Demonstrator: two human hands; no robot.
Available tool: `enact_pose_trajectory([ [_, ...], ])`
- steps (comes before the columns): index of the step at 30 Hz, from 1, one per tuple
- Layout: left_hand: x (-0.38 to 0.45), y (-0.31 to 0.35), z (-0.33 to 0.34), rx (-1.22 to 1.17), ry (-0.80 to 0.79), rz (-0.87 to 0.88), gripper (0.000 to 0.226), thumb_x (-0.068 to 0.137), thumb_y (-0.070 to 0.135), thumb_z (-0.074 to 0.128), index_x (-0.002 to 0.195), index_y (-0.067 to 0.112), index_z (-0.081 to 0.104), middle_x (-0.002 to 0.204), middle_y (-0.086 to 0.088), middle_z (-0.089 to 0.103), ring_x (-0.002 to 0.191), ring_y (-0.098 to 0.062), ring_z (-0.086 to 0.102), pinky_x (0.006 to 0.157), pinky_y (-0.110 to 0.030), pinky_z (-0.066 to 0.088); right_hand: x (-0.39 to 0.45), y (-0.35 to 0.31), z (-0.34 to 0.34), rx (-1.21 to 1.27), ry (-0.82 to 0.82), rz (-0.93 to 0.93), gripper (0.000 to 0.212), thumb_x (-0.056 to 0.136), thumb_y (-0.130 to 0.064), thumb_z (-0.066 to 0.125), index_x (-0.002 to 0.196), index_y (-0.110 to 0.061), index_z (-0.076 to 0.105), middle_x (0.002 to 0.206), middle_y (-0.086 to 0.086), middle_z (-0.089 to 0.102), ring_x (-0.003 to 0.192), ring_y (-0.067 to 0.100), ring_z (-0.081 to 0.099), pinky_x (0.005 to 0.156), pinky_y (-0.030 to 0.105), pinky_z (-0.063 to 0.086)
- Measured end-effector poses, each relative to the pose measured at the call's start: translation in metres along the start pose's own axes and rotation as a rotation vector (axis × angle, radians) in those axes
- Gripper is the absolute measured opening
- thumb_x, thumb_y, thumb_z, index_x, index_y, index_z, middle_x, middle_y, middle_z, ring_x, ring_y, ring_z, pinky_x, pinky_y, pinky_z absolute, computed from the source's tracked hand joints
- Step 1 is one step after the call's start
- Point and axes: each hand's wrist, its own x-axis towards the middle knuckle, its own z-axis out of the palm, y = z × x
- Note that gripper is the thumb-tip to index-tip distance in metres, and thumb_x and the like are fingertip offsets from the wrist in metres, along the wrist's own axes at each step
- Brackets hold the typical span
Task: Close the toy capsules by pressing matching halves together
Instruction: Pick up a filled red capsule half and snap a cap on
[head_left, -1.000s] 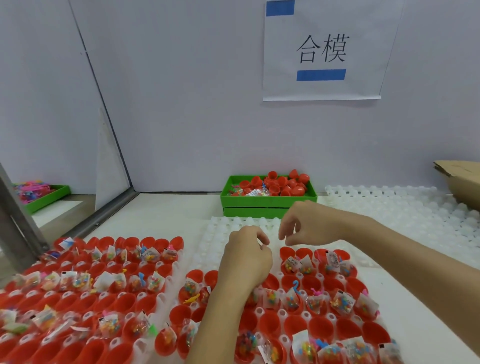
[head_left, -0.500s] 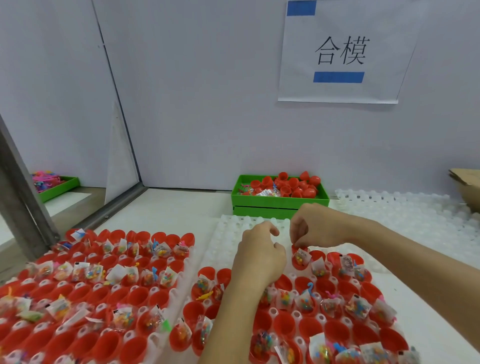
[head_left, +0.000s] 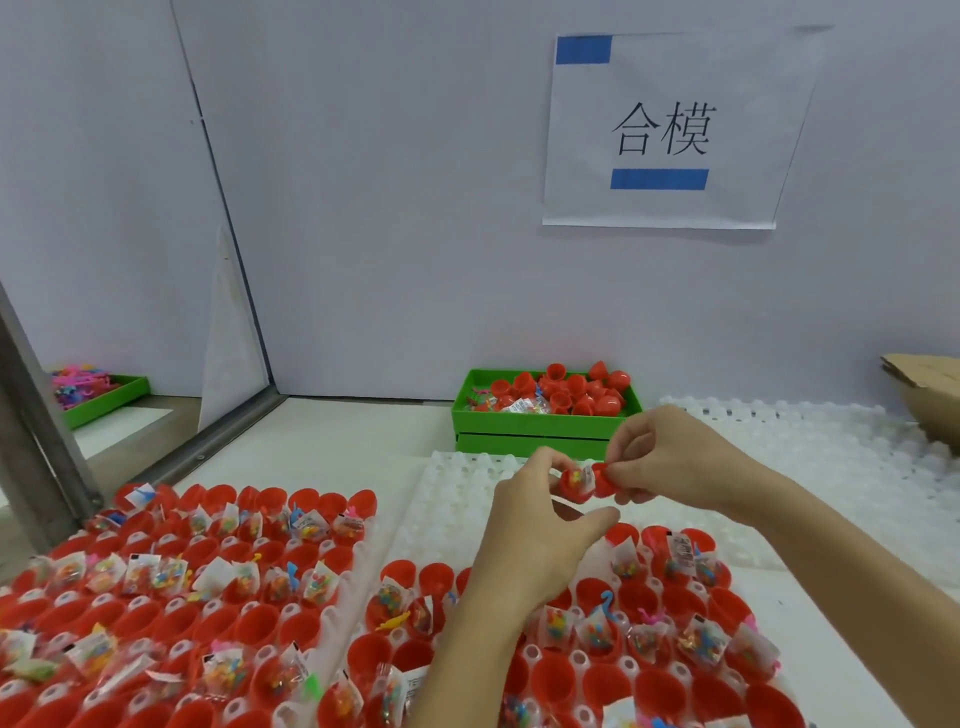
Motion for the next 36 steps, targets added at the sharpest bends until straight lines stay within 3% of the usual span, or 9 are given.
enact_pose_trajectory([
  [6, 0.0, 0.0, 0.008, 0.033, 0.044, 0.049, 0.015, 0.088, 0.031, 0.072, 0.087, 0.031, 0.058, 0.092, 0.004, 0.066, 0.074, -0.011, 0.07, 0.067, -0.018, 0.056, -0.026, 0.006, 0.008, -0.002, 0.196, -0.002, 0.007, 0.078, -0.016, 0.074, 0.074, -0.017, 0.068, 0.066, -0.003, 0.073, 0.064, 0.01, 0.069, 0.069, 0.031, 0.058],
  [9, -0.001, 0.0, 0.012, 0.066, 0.044, 0.049, 0.014, 0.087, 0.033, 0.072, 0.087, 0.033, 0.058, 0.092, 0.002, 0.066, 0.076, -0.011, 0.069, 0.071, -0.02, 0.057, -0.039, 0.006, 0.01, 0.119, 0.269, -0.048, 0.01, 0.08, -0.012, 0.072, 0.074, -0.017, 0.067, 0.07, -0.003, 0.074, 0.065, 0.012, 0.071, 0.07, 0.033, 0.059],
  [14, -0.002, 0.002, 0.014, 0.067, 0.035, 0.088, 0.014, 0.084, 0.031, 0.075, 0.086, 0.032, 0.062, 0.085, 0.007, 0.068, 0.076, -0.001, 0.067, 0.068, -0.015, 0.056, -0.065, 0.013, 0.012, 0.355, 0.305, -0.122, 0.009, 0.085, -0.01, 0.072, 0.083, -0.017, 0.066, 0.081, -0.005, 0.075, 0.075, 0.01, 0.073, 0.072, 0.03, 0.058],
  [19, -0.002, 0.003, 0.015, 0.086, 0.013, 0.103, 0.014, 0.083, 0.03, 0.075, 0.084, 0.033, 0.061, 0.088, 0.004, 0.067, 0.077, -0.004, 0.067, 0.072, -0.018, 0.056, -0.079, 0.019, 0.015, 0.396, 0.308, -0.218, 0.026, 0.081, 0.004, 0.073, 0.085, -0.021, 0.068, 0.088, -0.003, 0.074, 0.087, 0.01, 0.072, 0.075, 0.03, 0.059],
  [23, -0.004, 0.006, 0.014, 0.057, -0.009, 0.118, 0.015, 0.082, 0.024, 0.077, 0.084, 0.03, 0.063, 0.08, 0.007, 0.068, 0.072, -0.002, 0.067, 0.062, -0.012, 0.051, -0.08, 0.023, 0.02, 0.464, 0.321, -0.23, 0.036, 0.083, 0.007, 0.07, 0.081, -0.029, 0.069, 0.092, -0.005, 0.074, 0.08, 0.013, 0.073, 0.061, 0.025, 0.056],
  [28, -0.007, 0.011, 0.013, -0.024, -0.074, 0.14, 0.024, 0.084, 0.025, 0.076, 0.101, 0.035, 0.064, 0.076, 0.005, 0.07, 0.068, -0.001, 0.068, 0.061, -0.009, 0.048, -0.078, 0.027, 0.023, 0.569, 0.367, -0.2, 0.031, 0.085, 0.003, 0.07, 0.083, -0.028, 0.069, 0.095, -0.005, 0.074, 0.075, 0.021, 0.075, 0.07, 0.038, 0.061],
  [31, -0.008, 0.014, 0.011, -0.071, -0.1, 0.145, 0.021, 0.087, 0.028, 0.073, 0.104, 0.035, 0.062, 0.081, 0.003, 0.073, 0.071, -0.006, 0.071, 0.063, -0.014, 0.054, -0.077, 0.029, 0.022, 0.571, 0.392, -0.202, 0.026, 0.084, 0.001, 0.071, 0.086, -0.025, 0.069, 0.093, -0.007, 0.074, 0.076, 0.019, 0.075, 0.068, 0.03, 0.062],
  [36, -0.009, 0.015, 0.011, -0.13, -0.108, 0.131, 0.023, 0.09, 0.025, 0.07, 0.105, 0.038, 0.057, 0.087, 0.006, 0.075, 0.076, -0.011, 0.074, 0.068, -0.016, 0.057, -0.077, 0.031, 0.024, 0.587, 0.404, -0.188, 0.023, 0.084, 0.002, 0.071, 0.089, -0.02, 0.069, 0.094, -0.007, 0.074, 0.079, 0.017, 0.075, 0.068, 0.031, 0.062],
])
